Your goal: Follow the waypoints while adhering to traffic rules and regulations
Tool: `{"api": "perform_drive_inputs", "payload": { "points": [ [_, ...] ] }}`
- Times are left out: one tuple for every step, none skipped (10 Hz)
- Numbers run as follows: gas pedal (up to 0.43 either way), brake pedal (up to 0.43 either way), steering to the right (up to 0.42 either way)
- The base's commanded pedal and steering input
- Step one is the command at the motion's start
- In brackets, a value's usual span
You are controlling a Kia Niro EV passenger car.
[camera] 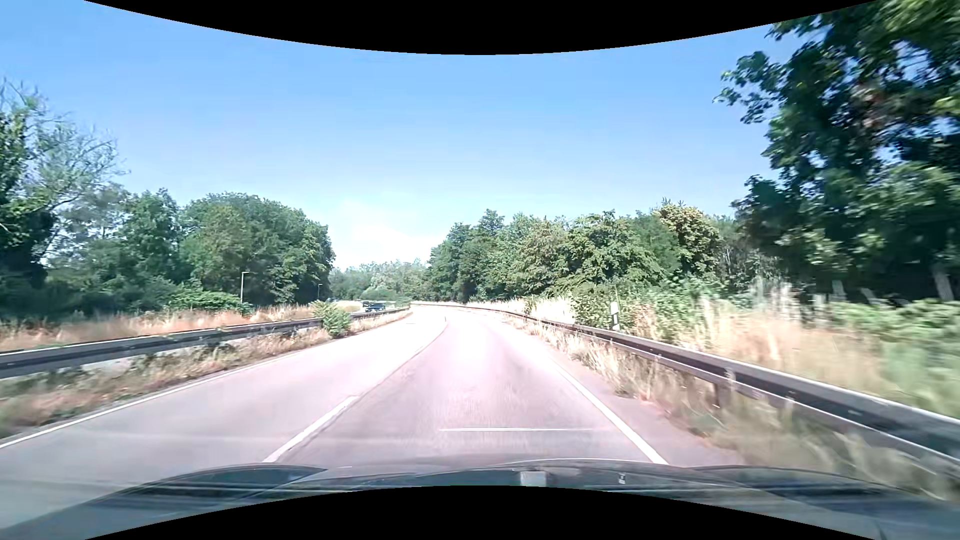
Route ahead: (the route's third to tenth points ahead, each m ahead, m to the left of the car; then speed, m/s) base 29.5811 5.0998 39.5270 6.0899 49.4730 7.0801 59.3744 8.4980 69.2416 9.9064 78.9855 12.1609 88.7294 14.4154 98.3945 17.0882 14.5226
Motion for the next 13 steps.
{"api": "perform_drive_inputs", "payload": {
  "points": [
    [0.209, 0.000, -0.017],
    [0.209, 0.000, -0.017],
    [0.209, 0.000, -0.017],
    [0.209, 0.000, -0.017],
    [0.209, 0.000, -0.017],
    [0.209, 0.000, -0.016],
    [0.209, 0.000, -0.015],
    [0.209, 0.000, -0.014],
    [0.209, 0.000, -0.013],
    [0.209, 0.000, -0.013],
    [0.209, 0.000, -0.012],
    [0.209, 0.000, -0.012],
    [0.209, 0.000, -0.012]
  ]
}}
